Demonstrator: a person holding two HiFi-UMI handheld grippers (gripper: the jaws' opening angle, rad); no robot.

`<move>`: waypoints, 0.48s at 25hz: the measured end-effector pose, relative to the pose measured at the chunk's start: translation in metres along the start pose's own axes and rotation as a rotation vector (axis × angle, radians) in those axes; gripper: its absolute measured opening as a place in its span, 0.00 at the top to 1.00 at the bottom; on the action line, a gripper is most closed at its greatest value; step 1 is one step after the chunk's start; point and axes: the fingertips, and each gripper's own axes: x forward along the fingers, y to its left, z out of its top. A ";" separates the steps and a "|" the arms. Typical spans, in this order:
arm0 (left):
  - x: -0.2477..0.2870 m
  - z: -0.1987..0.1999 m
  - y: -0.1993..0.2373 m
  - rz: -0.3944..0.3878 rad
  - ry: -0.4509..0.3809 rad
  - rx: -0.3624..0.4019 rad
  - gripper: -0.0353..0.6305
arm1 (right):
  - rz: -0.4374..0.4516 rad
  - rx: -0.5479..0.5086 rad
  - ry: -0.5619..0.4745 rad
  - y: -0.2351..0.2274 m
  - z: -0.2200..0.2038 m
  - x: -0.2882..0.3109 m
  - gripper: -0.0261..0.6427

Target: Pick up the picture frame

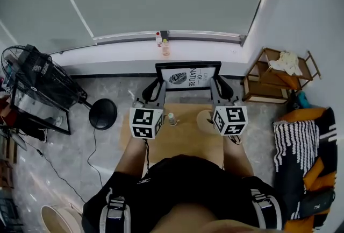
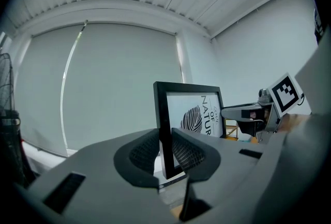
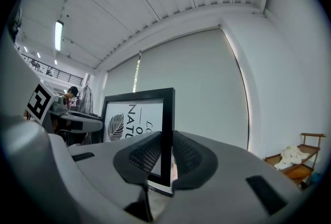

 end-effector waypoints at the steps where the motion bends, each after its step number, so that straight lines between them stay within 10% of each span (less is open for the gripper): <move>1: 0.000 0.000 0.000 0.004 0.000 -0.004 0.81 | -0.003 -0.004 -0.001 0.001 0.000 -0.001 0.84; 12: -0.015 -0.007 0.000 0.043 0.026 -0.014 0.81 | 0.032 0.016 0.032 0.011 -0.012 -0.009 0.84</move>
